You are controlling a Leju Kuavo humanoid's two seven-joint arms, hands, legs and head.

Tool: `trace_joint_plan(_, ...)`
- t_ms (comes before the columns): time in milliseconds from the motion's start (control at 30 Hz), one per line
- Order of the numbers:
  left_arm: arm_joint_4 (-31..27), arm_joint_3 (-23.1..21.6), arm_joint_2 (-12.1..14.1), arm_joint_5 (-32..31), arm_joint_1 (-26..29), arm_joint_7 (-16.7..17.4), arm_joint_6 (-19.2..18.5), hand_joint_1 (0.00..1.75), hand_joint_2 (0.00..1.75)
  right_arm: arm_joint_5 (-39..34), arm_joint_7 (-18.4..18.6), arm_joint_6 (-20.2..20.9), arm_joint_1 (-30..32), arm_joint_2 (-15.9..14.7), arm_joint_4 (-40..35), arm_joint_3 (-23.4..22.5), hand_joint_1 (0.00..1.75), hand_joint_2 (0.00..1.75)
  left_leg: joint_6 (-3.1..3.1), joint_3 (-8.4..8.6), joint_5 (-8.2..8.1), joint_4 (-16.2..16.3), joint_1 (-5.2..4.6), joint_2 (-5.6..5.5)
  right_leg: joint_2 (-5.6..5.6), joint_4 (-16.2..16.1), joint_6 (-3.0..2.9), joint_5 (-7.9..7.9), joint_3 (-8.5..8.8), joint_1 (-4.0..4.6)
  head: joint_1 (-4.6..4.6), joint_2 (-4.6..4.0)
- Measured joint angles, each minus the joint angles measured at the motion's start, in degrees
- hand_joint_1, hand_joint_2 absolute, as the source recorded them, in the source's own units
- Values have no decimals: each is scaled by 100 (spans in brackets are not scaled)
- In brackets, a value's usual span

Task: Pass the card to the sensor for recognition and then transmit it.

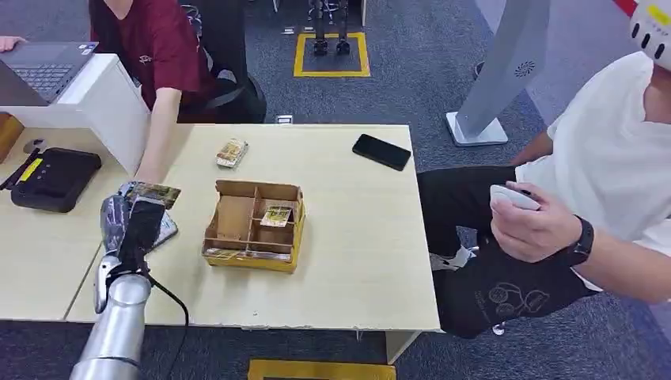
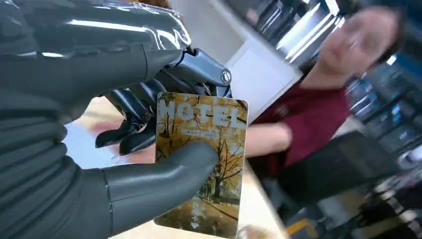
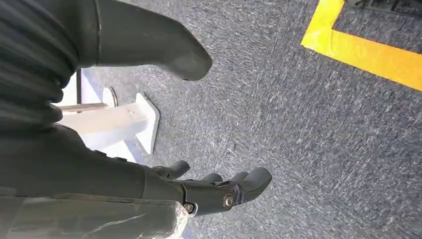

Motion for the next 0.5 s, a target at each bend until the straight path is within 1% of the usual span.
trace_joint_plan(100,-301,0,4,-57,-97,-11,288,175,175,0,0,0,1,0,0,85,0,175,0,0,2,0,0,-2,-2,0,1,1,0,0,0,0)
trace_joint_plan(200,-406,2,24,-55,-260,-11,450,175,175,0,33,2,-1,0,0,166,0,175,-1,-1,5,0,1,-3,-2,1,1,1,1,0,0,-2)
trace_joint_plan(267,-408,4,57,-63,-382,-22,599,175,175,0,57,2,1,0,0,245,0,175,-2,-1,5,0,1,-1,-1,2,1,2,1,1,0,0)
trace_joint_plan(400,-360,90,122,-229,-639,-124,1207,175,175,2,70,2,1,0,0,358,0,175,-2,-2,5,0,0,-2,-2,3,1,3,1,0,2,0)
trace_joint_plan(500,-194,201,177,-327,-810,-183,1509,175,175,2,98,9,0,0,0,435,0,175,-2,-2,6,0,0,-3,-2,3,1,3,0,0,2,-2)
